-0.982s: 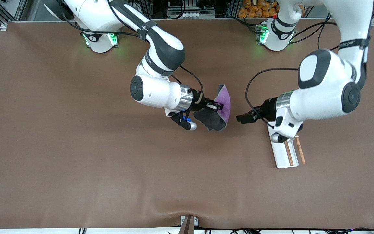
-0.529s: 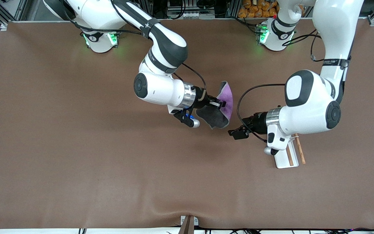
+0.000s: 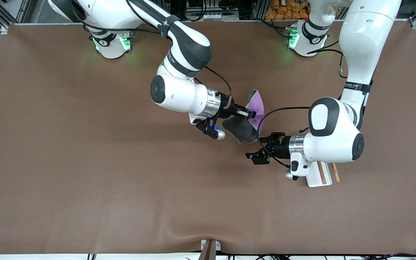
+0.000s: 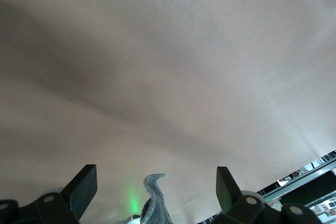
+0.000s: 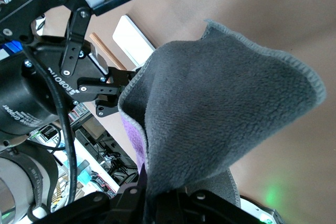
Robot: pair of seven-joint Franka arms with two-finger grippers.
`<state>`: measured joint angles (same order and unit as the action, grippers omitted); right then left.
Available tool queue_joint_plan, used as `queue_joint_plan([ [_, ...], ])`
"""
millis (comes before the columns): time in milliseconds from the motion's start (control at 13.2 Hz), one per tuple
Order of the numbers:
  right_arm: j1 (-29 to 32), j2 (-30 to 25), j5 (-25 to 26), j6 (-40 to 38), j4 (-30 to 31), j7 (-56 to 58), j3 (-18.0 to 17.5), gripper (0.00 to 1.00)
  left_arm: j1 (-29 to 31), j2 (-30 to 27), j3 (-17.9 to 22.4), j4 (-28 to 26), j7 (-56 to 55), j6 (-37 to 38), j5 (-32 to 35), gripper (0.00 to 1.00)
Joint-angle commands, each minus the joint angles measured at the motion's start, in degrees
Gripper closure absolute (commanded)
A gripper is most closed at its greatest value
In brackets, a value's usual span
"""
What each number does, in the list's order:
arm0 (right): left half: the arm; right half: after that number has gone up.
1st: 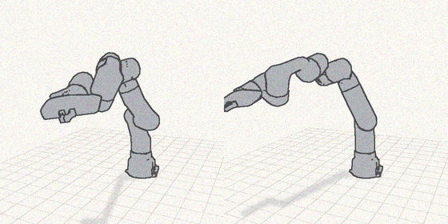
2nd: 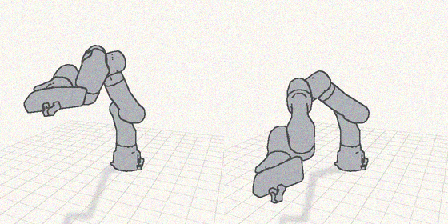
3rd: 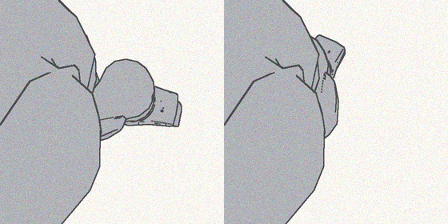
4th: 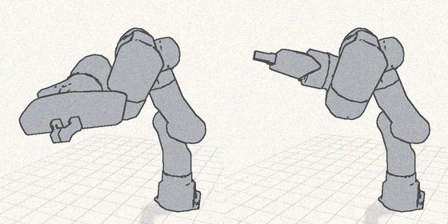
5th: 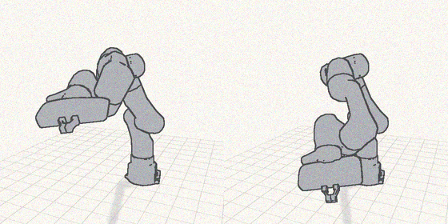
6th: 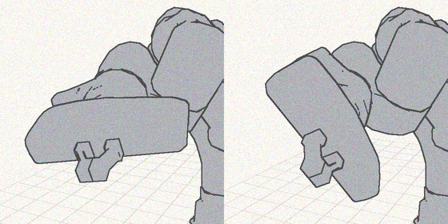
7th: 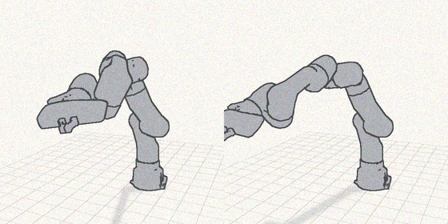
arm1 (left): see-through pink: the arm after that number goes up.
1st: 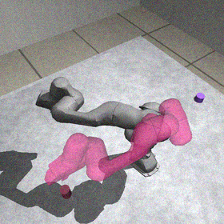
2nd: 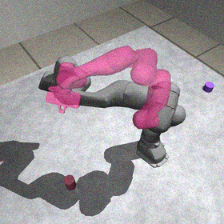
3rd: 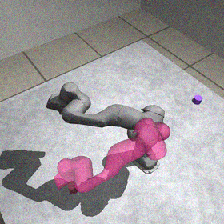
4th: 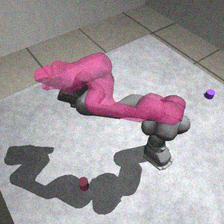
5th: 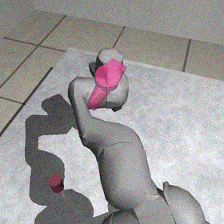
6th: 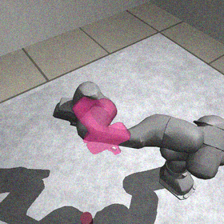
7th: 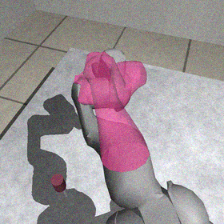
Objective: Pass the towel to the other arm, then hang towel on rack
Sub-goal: 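Grasp the hanging towel with the left gripper beside the right gripper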
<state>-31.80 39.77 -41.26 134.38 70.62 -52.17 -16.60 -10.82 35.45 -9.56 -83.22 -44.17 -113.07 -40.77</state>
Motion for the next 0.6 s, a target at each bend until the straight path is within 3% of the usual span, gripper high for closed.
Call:
queue_joint_plan([
  [0,-0.6,0.7,1.3,0.5,-1.3,-1.7,0.3,1.00,-0.5,0.4,0.1,1.2,-1.2,0.5,-1.9,0.00],
  [227,-0.6,0.7,1.4,0.5,-1.3,-1.7,0.3,1.00,-0.9,0.2,-1.2,1.2,-2.9,0.7,-2.0,0.02],
  [529,-0.6,0.7,1.6,0.5,-1.1,-1.8,0.3,1.00,-0.3,-0.5,-1.3,1.2,-3.8,5.2,-1.9,0.39],
])
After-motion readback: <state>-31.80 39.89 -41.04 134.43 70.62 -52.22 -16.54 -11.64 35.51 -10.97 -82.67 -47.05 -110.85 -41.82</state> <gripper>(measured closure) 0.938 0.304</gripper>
